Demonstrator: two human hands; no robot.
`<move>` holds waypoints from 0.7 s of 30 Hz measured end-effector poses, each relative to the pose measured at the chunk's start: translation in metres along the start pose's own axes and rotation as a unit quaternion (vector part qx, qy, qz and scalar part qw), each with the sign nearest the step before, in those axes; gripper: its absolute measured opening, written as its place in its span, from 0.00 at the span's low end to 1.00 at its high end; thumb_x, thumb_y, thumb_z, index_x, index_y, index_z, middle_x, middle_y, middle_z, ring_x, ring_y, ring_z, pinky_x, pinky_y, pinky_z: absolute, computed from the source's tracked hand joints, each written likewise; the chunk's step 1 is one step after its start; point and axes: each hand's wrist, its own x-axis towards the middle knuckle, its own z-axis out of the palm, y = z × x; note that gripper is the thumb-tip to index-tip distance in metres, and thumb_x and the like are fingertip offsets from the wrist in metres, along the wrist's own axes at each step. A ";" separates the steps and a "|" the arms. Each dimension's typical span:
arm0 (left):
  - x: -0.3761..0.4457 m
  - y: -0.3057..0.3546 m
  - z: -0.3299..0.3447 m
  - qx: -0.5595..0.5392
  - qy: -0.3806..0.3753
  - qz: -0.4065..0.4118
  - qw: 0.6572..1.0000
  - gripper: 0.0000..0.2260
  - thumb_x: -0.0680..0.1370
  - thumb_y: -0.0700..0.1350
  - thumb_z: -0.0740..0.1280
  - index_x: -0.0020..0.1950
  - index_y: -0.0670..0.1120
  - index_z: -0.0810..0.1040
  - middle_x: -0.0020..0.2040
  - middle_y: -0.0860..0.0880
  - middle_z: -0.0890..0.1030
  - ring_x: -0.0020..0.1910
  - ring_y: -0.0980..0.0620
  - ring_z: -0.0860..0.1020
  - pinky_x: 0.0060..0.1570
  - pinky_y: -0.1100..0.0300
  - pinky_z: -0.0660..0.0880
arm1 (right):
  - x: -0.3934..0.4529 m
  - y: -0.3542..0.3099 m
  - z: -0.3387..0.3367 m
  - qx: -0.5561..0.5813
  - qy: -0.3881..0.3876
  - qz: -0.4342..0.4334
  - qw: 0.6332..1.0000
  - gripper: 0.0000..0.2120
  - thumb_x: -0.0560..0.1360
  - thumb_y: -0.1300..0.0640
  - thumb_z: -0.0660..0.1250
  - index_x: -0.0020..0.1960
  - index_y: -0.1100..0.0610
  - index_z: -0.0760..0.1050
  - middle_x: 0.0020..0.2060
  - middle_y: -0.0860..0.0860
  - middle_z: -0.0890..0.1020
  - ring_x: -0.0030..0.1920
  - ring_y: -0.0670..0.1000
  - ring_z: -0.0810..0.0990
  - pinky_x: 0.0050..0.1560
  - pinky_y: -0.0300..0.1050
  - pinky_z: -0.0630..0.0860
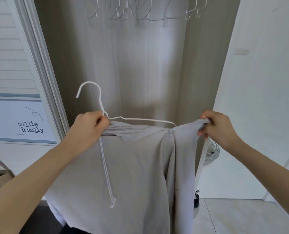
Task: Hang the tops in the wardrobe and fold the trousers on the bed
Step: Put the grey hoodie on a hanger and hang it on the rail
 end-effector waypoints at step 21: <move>-0.011 -0.033 0.016 0.115 -0.068 0.082 0.988 0.14 0.70 0.57 0.52 0.30 0.50 0.62 0.24 0.52 0.66 0.26 0.48 0.66 0.27 0.59 0.60 | -0.050 0.027 0.021 -0.544 -0.298 -0.334 0.709 0.21 0.56 0.49 0.76 0.49 0.45 0.80 0.39 0.50 0.77 0.36 0.52 0.74 0.30 0.49 0.69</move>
